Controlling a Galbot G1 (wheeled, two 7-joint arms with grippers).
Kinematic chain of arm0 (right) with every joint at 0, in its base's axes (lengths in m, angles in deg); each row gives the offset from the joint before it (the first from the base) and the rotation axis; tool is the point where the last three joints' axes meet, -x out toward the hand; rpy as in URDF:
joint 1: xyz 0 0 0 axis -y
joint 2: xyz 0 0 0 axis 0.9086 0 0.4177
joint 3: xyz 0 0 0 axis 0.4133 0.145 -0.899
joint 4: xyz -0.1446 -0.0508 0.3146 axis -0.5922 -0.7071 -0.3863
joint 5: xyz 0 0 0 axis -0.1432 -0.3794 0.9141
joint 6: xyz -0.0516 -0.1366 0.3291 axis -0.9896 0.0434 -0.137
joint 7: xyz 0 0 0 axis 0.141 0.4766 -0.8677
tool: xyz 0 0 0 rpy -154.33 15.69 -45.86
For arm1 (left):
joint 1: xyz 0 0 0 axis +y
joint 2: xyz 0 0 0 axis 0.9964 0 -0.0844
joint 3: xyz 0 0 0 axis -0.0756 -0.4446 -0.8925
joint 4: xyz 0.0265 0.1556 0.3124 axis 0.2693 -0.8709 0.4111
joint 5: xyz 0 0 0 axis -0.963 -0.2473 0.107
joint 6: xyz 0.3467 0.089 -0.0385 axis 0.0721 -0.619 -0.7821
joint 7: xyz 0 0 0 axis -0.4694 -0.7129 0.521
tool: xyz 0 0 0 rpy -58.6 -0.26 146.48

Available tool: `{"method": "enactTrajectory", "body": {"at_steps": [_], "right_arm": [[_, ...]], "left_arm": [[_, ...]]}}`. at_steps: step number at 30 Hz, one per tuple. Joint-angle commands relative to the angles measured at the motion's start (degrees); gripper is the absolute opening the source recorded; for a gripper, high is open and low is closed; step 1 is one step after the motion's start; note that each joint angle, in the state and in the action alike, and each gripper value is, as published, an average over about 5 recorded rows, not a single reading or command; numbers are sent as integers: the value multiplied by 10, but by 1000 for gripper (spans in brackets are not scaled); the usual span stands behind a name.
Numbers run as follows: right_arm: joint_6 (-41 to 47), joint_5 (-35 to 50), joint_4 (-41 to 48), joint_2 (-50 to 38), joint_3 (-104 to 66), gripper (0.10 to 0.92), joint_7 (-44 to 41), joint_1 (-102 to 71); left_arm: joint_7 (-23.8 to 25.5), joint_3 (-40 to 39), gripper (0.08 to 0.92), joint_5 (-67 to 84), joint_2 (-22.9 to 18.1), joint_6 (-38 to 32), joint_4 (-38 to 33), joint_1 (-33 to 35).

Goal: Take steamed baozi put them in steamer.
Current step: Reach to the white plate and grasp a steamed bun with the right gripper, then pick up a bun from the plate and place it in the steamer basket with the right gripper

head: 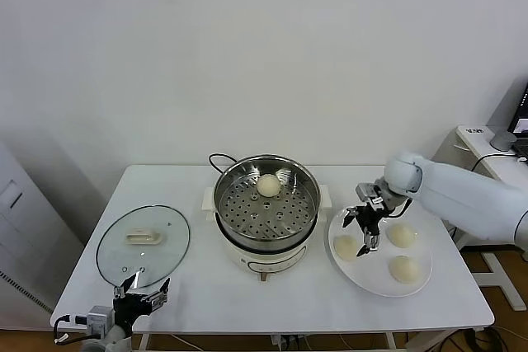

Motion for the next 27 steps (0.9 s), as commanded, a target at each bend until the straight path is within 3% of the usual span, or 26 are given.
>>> {"method": "enactTrajectory", "body": {"at_steps": [1,8,20,27], "right_arm": [[5,-32,17,10,-39,823,11,-56],[3,-50,31,17,-63,780,22,-74],[-1,-59,30,15,-79,483,20,-79],[6,-17,-8,-12,-32,459,1,8]], "left_arm": [[0,-1,823,-1,-1,-1,0,0],[0,-1,823,-2,-1,-1,1,2],[0,0,823,-3,-1,0,-2,5],[-1,1,823,-4,-1,2,-4,6]]}}
